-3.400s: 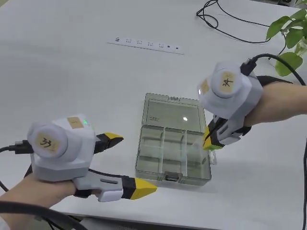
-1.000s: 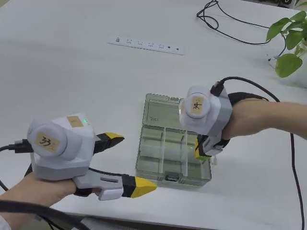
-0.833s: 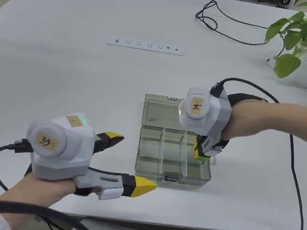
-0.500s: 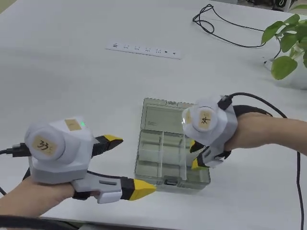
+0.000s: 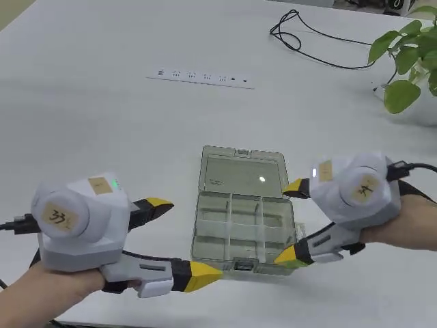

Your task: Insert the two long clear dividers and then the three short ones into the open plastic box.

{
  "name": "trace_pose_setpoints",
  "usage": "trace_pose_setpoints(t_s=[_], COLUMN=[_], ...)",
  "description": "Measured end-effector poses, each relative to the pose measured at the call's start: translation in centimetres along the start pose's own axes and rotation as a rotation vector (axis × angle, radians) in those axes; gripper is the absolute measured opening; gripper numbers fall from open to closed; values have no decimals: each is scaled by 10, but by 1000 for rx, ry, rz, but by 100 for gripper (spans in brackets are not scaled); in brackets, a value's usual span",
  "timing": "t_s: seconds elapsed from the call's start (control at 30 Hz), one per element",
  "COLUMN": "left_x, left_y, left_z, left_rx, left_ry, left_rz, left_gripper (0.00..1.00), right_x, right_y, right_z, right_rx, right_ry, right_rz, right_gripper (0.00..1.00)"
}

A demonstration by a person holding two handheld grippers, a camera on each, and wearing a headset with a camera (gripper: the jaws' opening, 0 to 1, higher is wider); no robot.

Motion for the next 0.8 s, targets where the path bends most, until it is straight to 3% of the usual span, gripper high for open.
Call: trace_pose_setpoints(t_s=[0.07, 0.17, 0.33, 0.4, 0.6, 0.8], left_x=[1, 2, 4, 6, 13, 18], left_y=[0, -1, -2, -1, -2, -3], left_z=[0, 0, 1, 2, 6, 10], left_rx=[0, -7, -11, -12, -28, -41], left_ry=[-2, -12, -30, -43, -93, -126], left_rz=[0, 1, 0, 1, 6, 26], left_gripper=[83, 84, 87, 90, 100, 100], right_x=[3, 4, 8, 9, 12, 16], right_y=[4, 11, 25, 30, 48, 53], right_z=[5, 11, 21, 25, 36, 37], right_rx=[-43, -85, -116, -144, -165, -201], right_ry=[8, 27, 61, 78, 120, 134], right_rz=[-94, -169, -229, -287, -359, -417], right_gripper=[80, 87, 98, 100, 100, 100])
Point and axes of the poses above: the centre of the closed fingertips' face, and the gripper's own axes: z roughly backward along the fingers, x roughly to its left, y roughly out of its underside, the point moved 1 cm from there along z, roughly backward along the fingers, and after that the axes turned 2 degrees about x, right-handed, at the moved point
